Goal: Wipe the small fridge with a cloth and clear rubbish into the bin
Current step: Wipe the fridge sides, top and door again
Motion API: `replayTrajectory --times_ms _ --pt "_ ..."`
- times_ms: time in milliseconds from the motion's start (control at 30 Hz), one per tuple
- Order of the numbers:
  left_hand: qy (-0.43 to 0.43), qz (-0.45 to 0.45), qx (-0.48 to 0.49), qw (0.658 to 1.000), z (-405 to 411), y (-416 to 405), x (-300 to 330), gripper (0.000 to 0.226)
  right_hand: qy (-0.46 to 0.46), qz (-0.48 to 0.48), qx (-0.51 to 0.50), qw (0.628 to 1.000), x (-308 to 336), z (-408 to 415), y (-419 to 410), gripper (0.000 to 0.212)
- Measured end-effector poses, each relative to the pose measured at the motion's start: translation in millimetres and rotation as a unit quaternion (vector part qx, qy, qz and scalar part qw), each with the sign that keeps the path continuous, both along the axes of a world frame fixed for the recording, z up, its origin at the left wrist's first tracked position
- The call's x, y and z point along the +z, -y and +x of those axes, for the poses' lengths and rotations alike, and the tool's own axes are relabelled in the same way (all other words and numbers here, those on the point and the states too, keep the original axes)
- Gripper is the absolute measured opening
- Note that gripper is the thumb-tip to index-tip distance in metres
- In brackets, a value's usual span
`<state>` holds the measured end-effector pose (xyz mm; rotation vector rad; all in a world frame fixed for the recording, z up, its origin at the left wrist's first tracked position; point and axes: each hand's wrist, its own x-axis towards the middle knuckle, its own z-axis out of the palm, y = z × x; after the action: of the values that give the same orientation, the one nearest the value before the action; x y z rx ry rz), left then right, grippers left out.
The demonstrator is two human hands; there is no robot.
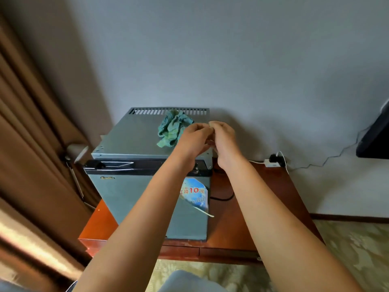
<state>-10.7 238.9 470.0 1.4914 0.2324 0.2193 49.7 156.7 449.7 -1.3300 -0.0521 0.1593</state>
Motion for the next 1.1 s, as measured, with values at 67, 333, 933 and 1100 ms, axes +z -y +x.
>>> replayTrajectory --times_ms 67,333,933,1100 --pt "0.01 0.011 0.019 1.0 3.0 -24.8 3.9 0.014 0.028 -0.027 0.017 0.999 6.0 2.9 -16.2 0.013" --pt "-0.045 0.205 0.125 0.97 20.0 -112.7 -0.6 0.032 0.119 -0.273 0.13 0.946 6.2 14.9 -62.8 0.027" --pt "-0.141 0.324 -0.003 0.935 88.4 -183.3 -20.5 0.032 0.179 -0.663 0.058 0.724 -17.3 62.8 -163.7 0.088" --pt "-0.143 0.371 -0.001 0.918 107.4 -187.5 -28.0 0.028 0.2 -0.672 0.023 0.712 -23.9 76.1 -168.4 0.071"
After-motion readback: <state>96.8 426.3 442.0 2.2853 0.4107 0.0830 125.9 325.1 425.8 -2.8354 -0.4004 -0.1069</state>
